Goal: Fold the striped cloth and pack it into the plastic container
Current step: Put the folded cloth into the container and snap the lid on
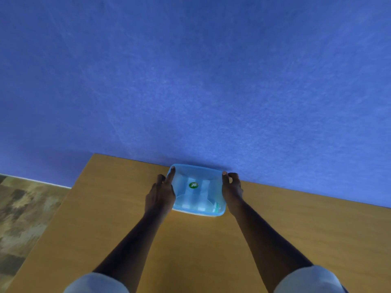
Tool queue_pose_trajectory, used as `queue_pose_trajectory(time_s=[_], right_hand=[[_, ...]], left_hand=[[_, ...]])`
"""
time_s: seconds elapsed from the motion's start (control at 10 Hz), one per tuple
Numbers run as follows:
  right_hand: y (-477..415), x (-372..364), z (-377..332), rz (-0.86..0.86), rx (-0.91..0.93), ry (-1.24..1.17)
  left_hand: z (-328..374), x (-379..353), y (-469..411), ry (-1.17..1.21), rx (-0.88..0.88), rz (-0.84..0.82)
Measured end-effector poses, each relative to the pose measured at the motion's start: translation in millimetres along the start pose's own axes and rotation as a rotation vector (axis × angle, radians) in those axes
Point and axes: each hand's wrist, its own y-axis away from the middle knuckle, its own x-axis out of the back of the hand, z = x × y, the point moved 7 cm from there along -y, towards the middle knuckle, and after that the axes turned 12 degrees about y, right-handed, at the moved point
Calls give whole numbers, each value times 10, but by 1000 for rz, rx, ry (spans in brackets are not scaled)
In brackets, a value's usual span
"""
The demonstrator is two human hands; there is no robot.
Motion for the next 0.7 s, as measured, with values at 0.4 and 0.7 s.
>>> queue_pose_trajectory(time_s=[0.4,0.7], right_hand=[[194,103,103,-288,-187,-438],[383,493,-87,-244,12,-412]], left_hand=[[108,85,17,-38,18,2],[197,406,205,-10,-39,74]])
